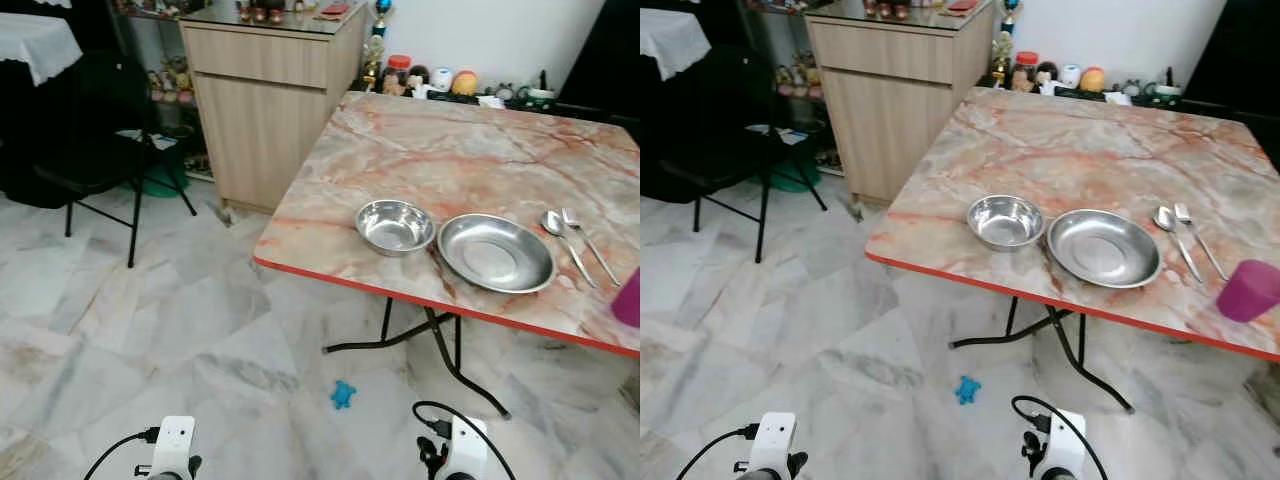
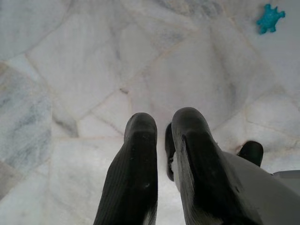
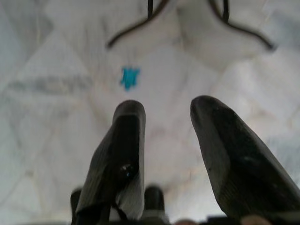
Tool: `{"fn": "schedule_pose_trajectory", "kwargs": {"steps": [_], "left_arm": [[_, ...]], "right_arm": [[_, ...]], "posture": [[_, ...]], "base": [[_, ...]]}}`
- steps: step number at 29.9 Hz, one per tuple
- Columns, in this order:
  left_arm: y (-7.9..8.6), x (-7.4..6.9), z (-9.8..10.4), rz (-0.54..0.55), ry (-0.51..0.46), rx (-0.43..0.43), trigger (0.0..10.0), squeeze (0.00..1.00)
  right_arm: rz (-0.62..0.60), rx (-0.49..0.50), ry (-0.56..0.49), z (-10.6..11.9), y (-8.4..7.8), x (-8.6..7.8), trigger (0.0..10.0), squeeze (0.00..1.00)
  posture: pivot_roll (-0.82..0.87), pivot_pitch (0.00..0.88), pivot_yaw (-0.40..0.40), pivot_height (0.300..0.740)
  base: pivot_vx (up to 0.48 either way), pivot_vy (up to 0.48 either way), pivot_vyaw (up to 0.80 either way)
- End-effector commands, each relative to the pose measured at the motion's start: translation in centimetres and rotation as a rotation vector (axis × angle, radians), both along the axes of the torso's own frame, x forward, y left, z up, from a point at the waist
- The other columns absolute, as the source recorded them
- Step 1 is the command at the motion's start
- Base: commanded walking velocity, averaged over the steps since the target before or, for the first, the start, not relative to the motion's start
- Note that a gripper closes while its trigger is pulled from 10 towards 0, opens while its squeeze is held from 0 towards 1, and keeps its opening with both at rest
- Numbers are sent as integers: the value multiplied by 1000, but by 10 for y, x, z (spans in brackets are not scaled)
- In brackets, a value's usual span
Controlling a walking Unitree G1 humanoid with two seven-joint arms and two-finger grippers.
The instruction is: Setting the table
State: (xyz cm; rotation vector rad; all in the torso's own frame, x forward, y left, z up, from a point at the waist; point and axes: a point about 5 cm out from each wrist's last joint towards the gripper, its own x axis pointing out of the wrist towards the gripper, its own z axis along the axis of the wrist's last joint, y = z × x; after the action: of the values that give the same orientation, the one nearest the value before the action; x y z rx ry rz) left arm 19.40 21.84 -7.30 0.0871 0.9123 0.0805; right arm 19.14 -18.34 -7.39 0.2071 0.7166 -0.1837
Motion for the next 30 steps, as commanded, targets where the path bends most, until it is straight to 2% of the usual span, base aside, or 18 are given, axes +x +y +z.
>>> {"fn": "schedule_pose_trajectory", "kwargs": {"steps": [1, 5, 8, 10, 12, 13, 18, 20, 22, 23, 24, 26, 27, 28, 30], "left_arm": [[1, -3, -2, 1, 14, 4, 10000, 0], [2, -3, -1, -3, 12, 12, 10000, 0], [4, -3, -1, 5, 5, 16, 10000, 0], [4, -4, -1, 3, 7, 19, 10000, 0], [5, -4, -1, 3, 7, 20, 10000, 0], [4, -4, -1, 5, 7, 20, 10000, 0], [4, -4, -1, 6, 5, 20, 10000, 0], [3, -2, 0, 6, 1, 22, 10000, 0], [3, -2, 0, 6, 0, 22, 10000, 0], [3, -1, 0, 10, -6, 23, 10000, 0], [3, -1, 0, 10, -6, 23, 10000, 0], [4, 0, 1, 14, -11, 23, 10000, 0], [4, 0, 1, 14, -11, 23, 10000, 0], [4, 0, 1, 21, -16, 22, 10000, 0], [4, 0, 1, 26, -20, 19, 10000, 0]], "right_arm": [[-61, -39, -101, 12, -12, 12, 10000, 0], [-89, -64, -162, 18, -15, 15, 10000, 0], [-85, -159, -333, 37, -19, 15, 10000, 0], [-38, -204, -410, 48, -12, 7, 10000, 0], [-14, -219, -433, 51, -8, 4, 10000, 0], [29, -246, -478, 59, 0, -2, 10000, 0], [19, -256, -506, 66, 1, -4, 10000, 0], [-12, -309, -598, 89, -10, 9, 10000, 0], [-20, -317, -615, 93, -12, 13, 10000, 0], [-57, -323, -679, 110, -18, 31, 10000, 0], [-57, -323, -679, 110, -18, 31, 10000, 0], [-81, -327, -743, 127, -20, 48, 10000, 0], [-81, -327, -743, 127, -20, 48, 10000, 0], [-96, -325, -778, 145, -17, 58, 10000, 0], [-110, -317, -797, 153, -16, 64, 10000, 0]], "posture": [[95, 0, -69, 740], [91, 0, -74, 740], [96, 0, -76, 740], [89, 0, -77, 740], [89, 0, -77, 740], [91, 0, -80, 740], [92, 0, -81, 740], [80, 0, -75, 740], [80, 0, -75, 740], [82, 0, -73, 740], [82, 0, -73, 740], [82, 0, -73, 740], [82, 0, -73, 740], [85, 0, -73, 740], [86, 0, -73, 740]], "base": [[0, 0, 0], [0, 0, 0], [0, 0, 0], [0, 0, 0], [0, 0, 0], [0, 0, 0], [0, 0, 0], [0, 0, 0], [0, 0, 0], [0, 0, 0], [0, 0, 0], [0, 0, 0], [0, 0, 0], [0, 0, 0], [0, 0, 0]]}}
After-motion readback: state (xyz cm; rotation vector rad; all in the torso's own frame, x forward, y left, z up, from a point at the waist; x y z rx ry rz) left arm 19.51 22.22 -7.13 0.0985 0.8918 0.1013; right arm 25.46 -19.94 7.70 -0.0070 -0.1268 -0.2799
